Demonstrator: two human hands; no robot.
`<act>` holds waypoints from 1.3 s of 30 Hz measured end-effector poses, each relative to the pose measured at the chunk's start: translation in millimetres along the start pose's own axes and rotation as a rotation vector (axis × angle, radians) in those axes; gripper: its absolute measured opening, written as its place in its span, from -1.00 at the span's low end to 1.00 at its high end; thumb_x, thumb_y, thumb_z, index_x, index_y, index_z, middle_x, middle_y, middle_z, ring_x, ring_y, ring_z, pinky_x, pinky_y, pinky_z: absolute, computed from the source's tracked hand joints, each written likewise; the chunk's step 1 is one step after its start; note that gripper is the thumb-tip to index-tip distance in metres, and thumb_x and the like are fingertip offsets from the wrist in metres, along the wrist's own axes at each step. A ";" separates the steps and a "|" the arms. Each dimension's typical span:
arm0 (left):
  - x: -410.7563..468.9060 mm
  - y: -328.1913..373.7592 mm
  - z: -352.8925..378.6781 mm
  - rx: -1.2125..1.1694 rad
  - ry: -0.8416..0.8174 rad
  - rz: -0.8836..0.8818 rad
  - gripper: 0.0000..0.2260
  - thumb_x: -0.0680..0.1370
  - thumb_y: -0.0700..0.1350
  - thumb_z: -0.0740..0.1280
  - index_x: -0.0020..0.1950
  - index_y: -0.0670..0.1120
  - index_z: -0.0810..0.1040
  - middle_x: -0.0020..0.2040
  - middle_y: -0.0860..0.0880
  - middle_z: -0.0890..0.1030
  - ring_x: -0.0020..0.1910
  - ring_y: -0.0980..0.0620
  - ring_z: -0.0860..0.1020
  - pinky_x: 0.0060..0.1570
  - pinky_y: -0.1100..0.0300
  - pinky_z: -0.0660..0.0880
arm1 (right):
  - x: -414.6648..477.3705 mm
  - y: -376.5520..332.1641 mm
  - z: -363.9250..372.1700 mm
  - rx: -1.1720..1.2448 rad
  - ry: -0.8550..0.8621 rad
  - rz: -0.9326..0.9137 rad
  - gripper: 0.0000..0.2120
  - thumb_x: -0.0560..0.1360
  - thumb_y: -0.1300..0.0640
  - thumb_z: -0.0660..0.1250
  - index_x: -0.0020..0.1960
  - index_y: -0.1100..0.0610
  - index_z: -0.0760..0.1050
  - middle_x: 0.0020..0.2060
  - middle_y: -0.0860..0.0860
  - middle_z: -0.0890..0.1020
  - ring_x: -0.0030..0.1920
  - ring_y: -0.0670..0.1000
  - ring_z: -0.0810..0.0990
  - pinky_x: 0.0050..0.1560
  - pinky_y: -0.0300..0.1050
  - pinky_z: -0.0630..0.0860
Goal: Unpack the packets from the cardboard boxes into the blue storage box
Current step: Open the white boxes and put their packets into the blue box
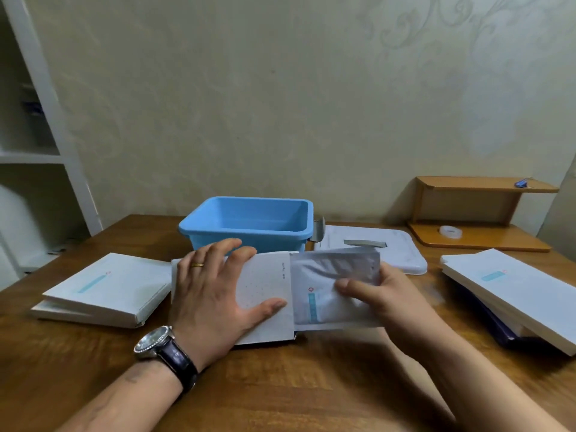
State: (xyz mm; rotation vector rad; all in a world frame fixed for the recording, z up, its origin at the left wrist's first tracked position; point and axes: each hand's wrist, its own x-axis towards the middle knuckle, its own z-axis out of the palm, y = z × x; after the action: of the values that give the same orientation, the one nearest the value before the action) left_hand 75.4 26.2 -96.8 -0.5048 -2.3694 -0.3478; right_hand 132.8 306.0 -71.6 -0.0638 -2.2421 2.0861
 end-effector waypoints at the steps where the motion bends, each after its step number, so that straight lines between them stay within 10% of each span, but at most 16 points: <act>1: 1.7 -7.9 -1.6 0.019 0.002 -0.026 -0.26 0.41 0.63 0.14 0.37 0.15 0.44 0.33 0.04 0.55 0.32 -0.08 0.49 0.38 -0.12 0.26 | 0.7 -5.3 -4.8 -0.008 0.043 -0.001 -0.71 0.53 0.19 0.53 0.21 0.00 0.64 0.04 -0.03 0.82 0.00 -0.02 0.81 0.05 -0.03 0.67; 13: 15.8 -61.5 -20.1 -0.518 0.479 -0.354 -0.40 0.53 0.51 0.13 0.20 0.02 0.43 0.10 -0.04 0.51 0.07 -0.13 0.50 0.09 -0.25 0.47 | 99.2 -115.7 34.4 0.176 0.298 -0.077 -0.91 0.57 0.33 0.46 0.03 0.18 0.61 0.00 0.25 0.77 -0.14 0.20 0.76 -0.04 0.11 0.74; 19: 17.9 -68.7 -14.1 -0.577 0.453 -0.384 -0.38 0.50 0.55 0.11 0.25 0.08 0.41 0.13 -0.02 0.51 0.06 -0.12 0.50 0.08 -0.34 0.51 | 171.6 -100.8 116.8 -0.158 0.273 0.046 -0.83 0.53 0.33 0.40 -0.19 0.18 0.49 -0.21 0.19 0.59 -0.27 0.14 0.61 -0.42 -0.13 0.63; 23: 18.3 -69.4 -13.7 -0.544 0.460 -0.345 -0.37 0.52 0.54 0.11 0.27 0.05 0.43 0.13 0.01 0.48 0.10 -0.14 0.50 0.12 -0.33 0.48 | 187.4 -82.5 146.7 -0.313 0.201 0.135 -0.87 0.47 0.24 0.41 0.01 0.22 0.56 -0.16 0.15 0.62 -0.05 0.21 0.68 0.00 0.02 0.69; 30: 18.7 -68.5 -11.0 -0.500 0.440 -0.302 -0.35 0.52 0.53 0.11 0.27 0.01 0.45 0.13 0.06 0.44 0.08 -0.17 0.51 0.07 -0.34 0.49 | 174.7 -94.4 141.6 -0.735 0.050 0.236 -0.76 0.63 0.05 0.32 0.18 0.20 0.51 -0.21 0.11 0.60 -0.27 0.11 0.57 -0.23 -0.14 0.52; 33: 18.7 -67.3 -11.2 -0.494 0.446 -0.286 -0.35 0.53 0.53 0.12 0.26 0.01 0.45 0.11 0.07 0.43 0.08 -0.16 0.51 0.06 -0.34 0.49 | 171.5 -95.4 127.3 -0.693 -0.004 0.254 -0.71 0.57 0.08 0.30 0.22 0.20 0.53 -0.17 0.12 0.56 -0.22 0.16 0.59 0.08 0.04 0.71; 39: 21.6 -59.7 -9.0 -0.419 0.426 -0.232 -0.29 0.53 0.52 0.12 0.25 -0.09 0.52 0.13 -0.05 0.50 0.09 -0.23 0.55 0.11 -0.29 0.47 | 139.8 -101.9 103.0 -0.542 0.157 -0.081 -0.77 0.59 0.23 0.28 0.04 0.38 0.62 -0.19 0.28 0.61 -0.22 0.11 0.53 -0.27 -0.10 0.42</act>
State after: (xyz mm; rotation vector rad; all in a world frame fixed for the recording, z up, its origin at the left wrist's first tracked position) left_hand 39.1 -24.6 -82.4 -0.3011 -1.9397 -0.9701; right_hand -13.0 207.9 26.8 -0.1586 -2.5818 1.3311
